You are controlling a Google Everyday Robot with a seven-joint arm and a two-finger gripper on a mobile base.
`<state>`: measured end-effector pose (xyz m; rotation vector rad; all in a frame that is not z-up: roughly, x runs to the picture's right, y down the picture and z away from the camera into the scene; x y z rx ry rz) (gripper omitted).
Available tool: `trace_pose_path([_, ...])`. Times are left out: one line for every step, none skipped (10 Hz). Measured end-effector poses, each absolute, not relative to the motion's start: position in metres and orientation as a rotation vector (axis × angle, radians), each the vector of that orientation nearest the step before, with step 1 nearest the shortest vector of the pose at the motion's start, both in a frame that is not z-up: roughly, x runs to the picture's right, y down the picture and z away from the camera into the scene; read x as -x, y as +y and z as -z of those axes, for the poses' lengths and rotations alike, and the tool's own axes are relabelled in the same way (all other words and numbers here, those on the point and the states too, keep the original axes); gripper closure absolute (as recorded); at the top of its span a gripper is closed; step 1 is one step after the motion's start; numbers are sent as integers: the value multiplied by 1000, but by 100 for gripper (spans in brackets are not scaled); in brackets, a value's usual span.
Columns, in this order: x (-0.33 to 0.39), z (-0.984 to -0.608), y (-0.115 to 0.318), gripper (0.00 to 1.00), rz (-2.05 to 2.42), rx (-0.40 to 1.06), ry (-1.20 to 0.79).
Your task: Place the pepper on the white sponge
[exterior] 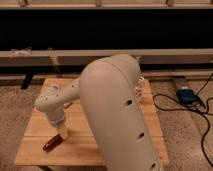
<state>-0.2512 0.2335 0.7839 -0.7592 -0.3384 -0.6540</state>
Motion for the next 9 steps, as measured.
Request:
trace_pose_path([256, -782, 237, 36, 676, 755, -356])
trace_pose_path([256, -781, 238, 36, 682, 755, -359])
trace_pose_path([257, -779, 240, 36, 686, 754, -365])
trace_pose_path([259, -777, 243, 36, 694, 753, -371])
trace_pose_path([262, -776, 246, 36, 705, 751, -380])
trace_pose_path([263, -775, 247, 36, 713, 748, -389])
trace_pose_path([263, -776, 249, 36, 719, 746, -394])
trace_pose_path([264, -775, 251, 36, 728, 743, -400])
trace_pose_path([265, -775, 254, 36, 740, 740, -403])
